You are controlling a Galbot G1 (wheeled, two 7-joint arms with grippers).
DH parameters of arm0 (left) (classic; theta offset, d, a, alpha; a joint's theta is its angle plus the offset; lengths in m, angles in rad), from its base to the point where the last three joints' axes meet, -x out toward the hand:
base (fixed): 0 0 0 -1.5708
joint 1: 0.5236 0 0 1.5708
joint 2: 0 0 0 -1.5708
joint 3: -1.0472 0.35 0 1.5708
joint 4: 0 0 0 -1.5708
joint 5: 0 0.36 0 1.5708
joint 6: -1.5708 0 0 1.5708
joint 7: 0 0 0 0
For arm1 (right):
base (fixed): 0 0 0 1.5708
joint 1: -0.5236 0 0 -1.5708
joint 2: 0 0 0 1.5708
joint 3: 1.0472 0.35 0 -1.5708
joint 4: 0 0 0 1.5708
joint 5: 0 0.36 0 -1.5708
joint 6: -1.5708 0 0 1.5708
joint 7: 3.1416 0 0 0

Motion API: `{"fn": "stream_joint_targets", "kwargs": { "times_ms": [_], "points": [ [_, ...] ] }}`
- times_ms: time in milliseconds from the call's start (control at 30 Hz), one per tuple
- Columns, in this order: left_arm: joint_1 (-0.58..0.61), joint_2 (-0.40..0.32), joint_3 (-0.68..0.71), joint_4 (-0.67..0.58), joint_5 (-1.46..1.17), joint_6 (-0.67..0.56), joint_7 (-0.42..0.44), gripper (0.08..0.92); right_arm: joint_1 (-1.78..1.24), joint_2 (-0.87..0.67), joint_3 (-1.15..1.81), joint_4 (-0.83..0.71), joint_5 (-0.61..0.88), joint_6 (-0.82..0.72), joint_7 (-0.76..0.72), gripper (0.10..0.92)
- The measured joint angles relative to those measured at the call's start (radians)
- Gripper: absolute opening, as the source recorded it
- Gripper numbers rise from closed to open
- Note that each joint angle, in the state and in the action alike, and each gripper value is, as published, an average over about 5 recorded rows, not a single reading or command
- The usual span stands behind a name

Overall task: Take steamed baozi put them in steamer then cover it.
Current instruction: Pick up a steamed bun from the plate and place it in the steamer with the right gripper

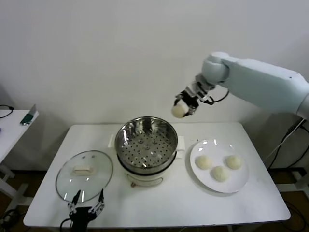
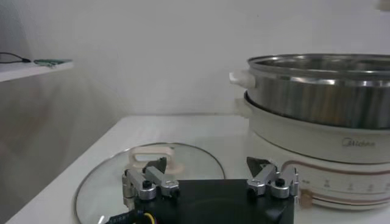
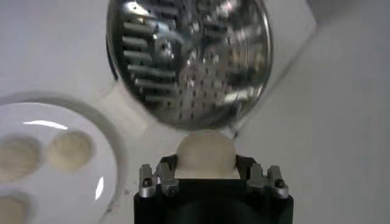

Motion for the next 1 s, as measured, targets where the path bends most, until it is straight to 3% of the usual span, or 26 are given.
{"fn": "stream_joint_targets", "kwargs": {
  "times_ms": [233,567,1000],
  "points": [
    [0.002,0.0,-0.004,-0.006,0.0,0.002,-0.001,0.823,-0.055,0.094,-0.017,-0.03,-0.135,0.116,0.057,0.653],
    [-0.001,-0.003,0.001,-0.001,0.006,0.002,-0.001,0.823,-0.196,0.205,0.021,-0.198,-0.345,0.24,0.123,0.653],
    [-0.011,-0.003,-0.002,0.007,-0.001,0.002,-0.002,0.823,-0.304,0.318,0.066,-0.4,-0.461,0.318,0.164,0.654]
  ]
}}
